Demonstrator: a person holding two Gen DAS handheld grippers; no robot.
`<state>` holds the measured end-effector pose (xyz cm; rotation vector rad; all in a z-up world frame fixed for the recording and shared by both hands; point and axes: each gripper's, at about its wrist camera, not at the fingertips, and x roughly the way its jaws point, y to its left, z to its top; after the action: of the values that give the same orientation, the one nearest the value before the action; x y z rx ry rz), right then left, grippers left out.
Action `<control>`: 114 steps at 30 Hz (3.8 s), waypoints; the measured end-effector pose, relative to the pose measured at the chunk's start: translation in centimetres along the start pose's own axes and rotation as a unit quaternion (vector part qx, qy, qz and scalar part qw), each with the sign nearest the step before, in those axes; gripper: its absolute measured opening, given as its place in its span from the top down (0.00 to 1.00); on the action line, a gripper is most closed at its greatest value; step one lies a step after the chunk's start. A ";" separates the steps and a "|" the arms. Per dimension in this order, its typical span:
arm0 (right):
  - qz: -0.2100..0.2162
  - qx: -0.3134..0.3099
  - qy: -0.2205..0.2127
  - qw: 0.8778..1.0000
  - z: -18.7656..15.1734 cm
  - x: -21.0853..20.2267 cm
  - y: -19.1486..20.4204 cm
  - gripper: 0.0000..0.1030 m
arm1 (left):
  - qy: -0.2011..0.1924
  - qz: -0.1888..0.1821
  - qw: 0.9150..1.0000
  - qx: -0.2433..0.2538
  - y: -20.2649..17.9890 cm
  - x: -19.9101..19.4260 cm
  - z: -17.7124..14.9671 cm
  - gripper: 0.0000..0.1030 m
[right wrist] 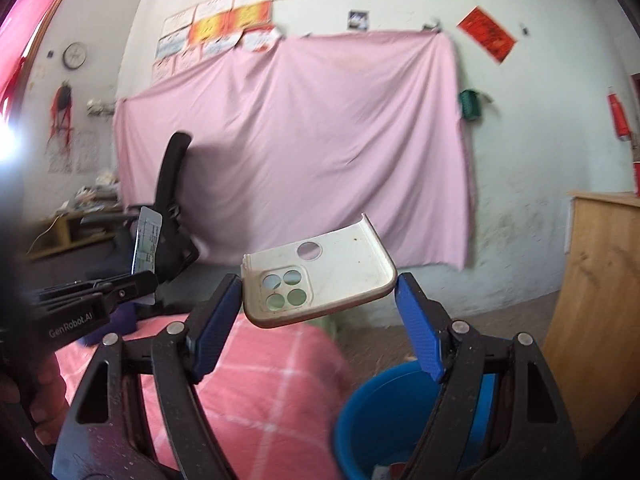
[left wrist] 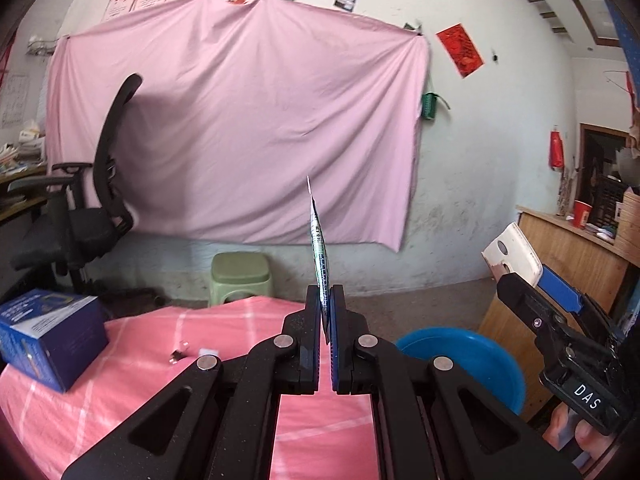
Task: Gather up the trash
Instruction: 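Carry both items over the blue bucket and open both tools to drop them, then move both tools back over the table toward the pink round case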
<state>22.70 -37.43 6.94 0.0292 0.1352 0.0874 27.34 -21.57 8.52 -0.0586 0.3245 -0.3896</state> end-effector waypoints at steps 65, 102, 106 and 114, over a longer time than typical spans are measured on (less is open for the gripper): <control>-0.115 0.110 0.154 0.975 -5.8 1.5 -13.1 0.04 | 0.169 -0.087 0.982 -0.016 -6.8 11.3 -3.2 0.54; 0.054 0.011 -0.028 0.998 -0.3 2.8 7.0 0.00 | -0.042 0.180 0.982 -0.045 13.3 -4.6 -2.3 0.02; 0.074 -0.007 -0.002 0.997 -1.4 4.4 9.1 0.00 | -0.037 0.189 0.981 -0.024 15.0 -4.7 -3.4 0.02; 0.097 -0.053 0.041 0.993 -3.3 7.0 12.7 0.00 | -0.022 0.191 0.981 -0.004 18.3 -3.9 -5.4 0.02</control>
<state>28.05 -24.12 3.16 -0.0669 0.2097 0.2899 28.80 -3.14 2.41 -0.0126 0.2861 -0.0053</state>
